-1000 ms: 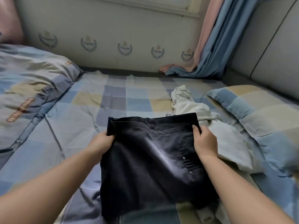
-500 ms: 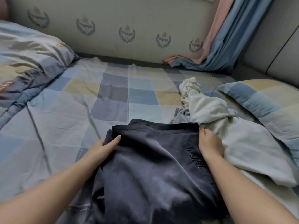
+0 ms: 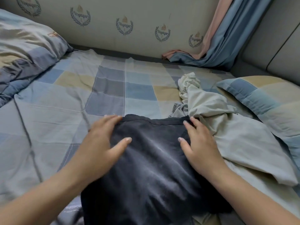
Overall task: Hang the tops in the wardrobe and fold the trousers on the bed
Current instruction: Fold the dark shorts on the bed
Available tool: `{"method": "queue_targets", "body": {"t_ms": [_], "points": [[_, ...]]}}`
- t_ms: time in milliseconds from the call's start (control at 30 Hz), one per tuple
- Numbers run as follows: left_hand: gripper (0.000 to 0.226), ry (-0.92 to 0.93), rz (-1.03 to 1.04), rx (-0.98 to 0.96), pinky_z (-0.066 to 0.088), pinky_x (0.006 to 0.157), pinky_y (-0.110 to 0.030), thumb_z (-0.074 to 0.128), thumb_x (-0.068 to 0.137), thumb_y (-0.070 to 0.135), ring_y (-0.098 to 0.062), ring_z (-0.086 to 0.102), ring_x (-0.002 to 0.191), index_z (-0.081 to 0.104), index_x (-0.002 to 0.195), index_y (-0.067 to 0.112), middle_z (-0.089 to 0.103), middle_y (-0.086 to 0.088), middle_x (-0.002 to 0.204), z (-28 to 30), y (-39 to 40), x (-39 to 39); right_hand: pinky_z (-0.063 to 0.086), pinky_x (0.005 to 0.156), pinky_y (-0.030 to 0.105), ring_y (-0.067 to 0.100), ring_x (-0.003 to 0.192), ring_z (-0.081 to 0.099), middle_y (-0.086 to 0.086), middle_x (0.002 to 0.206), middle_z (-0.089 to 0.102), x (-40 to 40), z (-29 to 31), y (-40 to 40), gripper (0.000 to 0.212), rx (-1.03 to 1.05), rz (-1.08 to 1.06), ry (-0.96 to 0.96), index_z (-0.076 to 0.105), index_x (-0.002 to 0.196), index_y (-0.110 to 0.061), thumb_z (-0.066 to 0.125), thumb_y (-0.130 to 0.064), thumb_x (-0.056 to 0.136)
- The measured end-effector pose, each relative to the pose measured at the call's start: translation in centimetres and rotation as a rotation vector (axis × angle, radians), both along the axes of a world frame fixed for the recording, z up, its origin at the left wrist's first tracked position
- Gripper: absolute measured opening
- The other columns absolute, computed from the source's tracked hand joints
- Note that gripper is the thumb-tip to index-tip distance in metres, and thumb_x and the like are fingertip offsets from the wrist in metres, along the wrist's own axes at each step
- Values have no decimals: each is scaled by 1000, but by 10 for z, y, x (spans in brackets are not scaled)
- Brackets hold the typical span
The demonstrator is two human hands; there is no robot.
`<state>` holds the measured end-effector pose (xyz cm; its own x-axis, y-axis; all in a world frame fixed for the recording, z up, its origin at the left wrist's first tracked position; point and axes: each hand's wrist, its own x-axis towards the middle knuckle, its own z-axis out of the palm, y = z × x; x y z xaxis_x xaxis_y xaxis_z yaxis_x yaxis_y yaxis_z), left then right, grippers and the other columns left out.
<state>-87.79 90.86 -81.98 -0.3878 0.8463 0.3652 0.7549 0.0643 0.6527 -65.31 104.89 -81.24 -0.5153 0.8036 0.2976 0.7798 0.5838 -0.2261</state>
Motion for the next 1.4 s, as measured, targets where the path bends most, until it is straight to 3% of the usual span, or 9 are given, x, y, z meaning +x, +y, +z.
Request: {"method": "queue_targets", "body": {"t_ms": [167,233,300,367,467,700,933,1300,1400], "points": [[66,482,-253,-254,30,109,-48,30,84,44,-20,36,139,43,142,16,41,-2,149,-14,-10,86,29,107,58,21,141,31,4,151,36,-9,-27,-68,55,60,192,-267,48,138,-21,32,-38,89],[70,496,-216,-460,0,118,-43,19,92,54,-16,-2,148,9,153,22,1,2,161,-36,-2,87,0,116,49,11,146,-4,-5,160,2,-6,-43,-60,57,-81,148,-389,18,150,-32,26,-43,95],[73,529,-159,-503,0,118,-45,19,91,65,-18,1,148,17,153,25,6,0,161,-53,-2,73,-10,115,43,8,145,-13,-8,160,-8,6,-57,-45,61,-95,93,-416,8,150,-37,22,-54,94],[78,483,-125,-579,13,116,-50,16,84,70,-22,19,145,38,146,26,26,-3,156,-58,-5,61,-12,114,42,9,146,-10,-7,160,-5,17,-63,-33,74,-82,47,-385,9,150,-37,12,-70,84],[91,482,-66,-582,-7,116,-47,-7,71,77,-16,-8,148,9,151,37,-5,2,161,-67,-5,46,-12,114,40,7,145,-11,-8,160,-6,28,-64,-22,89,-110,15,-387,4,151,-36,0,-80,74],[113,324,129,-570,0,119,-42,-17,53,90,-21,-7,148,2,151,36,-6,-4,161,-69,-38,27,7,117,33,19,147,2,4,160,0,60,-46,-23,80,-113,-151,-239,14,151,-31,34,-71,85],[95,-60,157,-394,20,117,-38,56,76,68,-16,12,147,10,152,34,9,-3,161,-60,-47,23,21,114,32,16,145,13,-1,160,10,64,-42,-37,89,-324,-146,-118,7,151,-33,46,-71,81],[110,58,22,-244,19,117,-37,59,65,76,-26,6,148,-11,143,43,-10,-8,160,-68,-2,73,29,112,39,23,144,11,-2,159,-12,27,-54,-45,100,-202,-18,-232,-6,148,-44,28,-88,64],[107,27,56,-211,35,107,-38,64,64,73,-30,29,141,-3,144,47,-5,-3,161,-71,-5,71,29,110,49,25,146,0,-7,158,-16,27,-61,-50,100,-183,-99,-260,-10,146,-46,24,-90,64]]}}
